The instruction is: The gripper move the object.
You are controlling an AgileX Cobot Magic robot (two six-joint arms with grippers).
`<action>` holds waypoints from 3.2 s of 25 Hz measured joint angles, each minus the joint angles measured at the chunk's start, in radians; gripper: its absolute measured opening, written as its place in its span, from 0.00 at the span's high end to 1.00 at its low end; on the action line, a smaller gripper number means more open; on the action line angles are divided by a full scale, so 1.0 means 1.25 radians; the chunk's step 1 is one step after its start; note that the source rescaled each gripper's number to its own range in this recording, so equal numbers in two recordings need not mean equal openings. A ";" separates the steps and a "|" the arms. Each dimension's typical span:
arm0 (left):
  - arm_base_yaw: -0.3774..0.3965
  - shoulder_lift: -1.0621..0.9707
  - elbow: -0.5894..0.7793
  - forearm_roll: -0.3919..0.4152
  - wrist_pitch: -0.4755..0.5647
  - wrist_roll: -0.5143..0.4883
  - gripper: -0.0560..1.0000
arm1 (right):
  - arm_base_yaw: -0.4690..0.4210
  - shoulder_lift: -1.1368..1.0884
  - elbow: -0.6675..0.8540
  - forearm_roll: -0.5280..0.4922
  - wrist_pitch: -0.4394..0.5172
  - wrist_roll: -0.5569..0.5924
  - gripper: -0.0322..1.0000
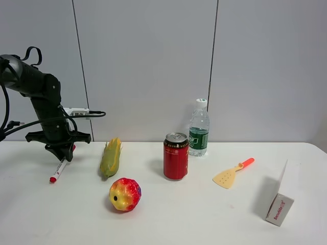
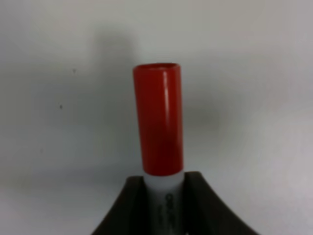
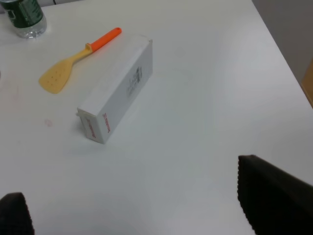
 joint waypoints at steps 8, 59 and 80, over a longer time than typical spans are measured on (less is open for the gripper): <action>0.000 0.006 0.000 0.000 -0.015 0.000 0.95 | 0.000 0.000 0.000 0.000 0.000 0.000 0.00; 0.025 -1.122 0.210 -0.015 0.378 0.110 0.39 | 0.000 0.000 0.000 0.000 0.000 0.000 0.00; 0.027 -1.866 0.905 -0.083 0.385 0.078 0.32 | 0.000 0.000 0.000 0.000 0.000 0.000 0.00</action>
